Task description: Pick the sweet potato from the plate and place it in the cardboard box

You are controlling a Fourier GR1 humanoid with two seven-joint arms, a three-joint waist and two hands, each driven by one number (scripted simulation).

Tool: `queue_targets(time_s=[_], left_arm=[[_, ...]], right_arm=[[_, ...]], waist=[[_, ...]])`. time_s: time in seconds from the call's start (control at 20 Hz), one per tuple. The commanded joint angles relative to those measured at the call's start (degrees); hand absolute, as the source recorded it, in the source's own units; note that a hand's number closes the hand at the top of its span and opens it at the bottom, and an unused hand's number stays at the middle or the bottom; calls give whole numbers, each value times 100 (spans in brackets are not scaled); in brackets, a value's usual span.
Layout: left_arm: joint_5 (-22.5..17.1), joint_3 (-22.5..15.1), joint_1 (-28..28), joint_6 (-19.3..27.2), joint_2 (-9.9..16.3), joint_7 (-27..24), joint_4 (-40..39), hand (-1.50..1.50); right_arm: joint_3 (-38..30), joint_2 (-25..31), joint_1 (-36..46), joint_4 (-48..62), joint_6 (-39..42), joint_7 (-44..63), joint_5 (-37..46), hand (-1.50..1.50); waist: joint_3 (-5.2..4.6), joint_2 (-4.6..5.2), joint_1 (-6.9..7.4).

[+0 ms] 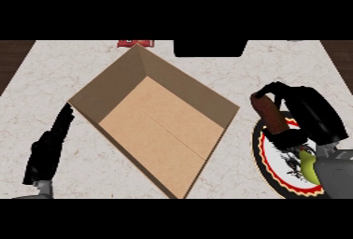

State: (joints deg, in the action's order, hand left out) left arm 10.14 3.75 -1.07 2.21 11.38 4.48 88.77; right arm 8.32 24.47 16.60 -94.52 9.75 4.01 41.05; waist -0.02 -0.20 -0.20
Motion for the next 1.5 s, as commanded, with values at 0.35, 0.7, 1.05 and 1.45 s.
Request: queue_targets(time_s=[0.35, 0.7, 1.05, 1.45], left_arm=[[-47, 26, 279, -112, -18, 360, 80, 0], [77, 0, 118, -116, -85, 313, 268, 0], [108, -17, -178, -113, -156, 82, 304, 0], [204, -91, -93, -103, -225, 145, 322, 0]], right_arm=[[-97, -812, 708, -1902, 1069, 1034, -1541, 150], [225, -1604, 1872, -1393, 1113, 1995, -1166, 150], [706, -2421, 2941, 261, 591, 2252, -500, 150], [1515, -2443, 3490, 2494, -503, 1821, -725, 150]], waist=[[-2, 4, 2], [0, 13, 48], [-1, 18, 108], [0, 38, 159]])
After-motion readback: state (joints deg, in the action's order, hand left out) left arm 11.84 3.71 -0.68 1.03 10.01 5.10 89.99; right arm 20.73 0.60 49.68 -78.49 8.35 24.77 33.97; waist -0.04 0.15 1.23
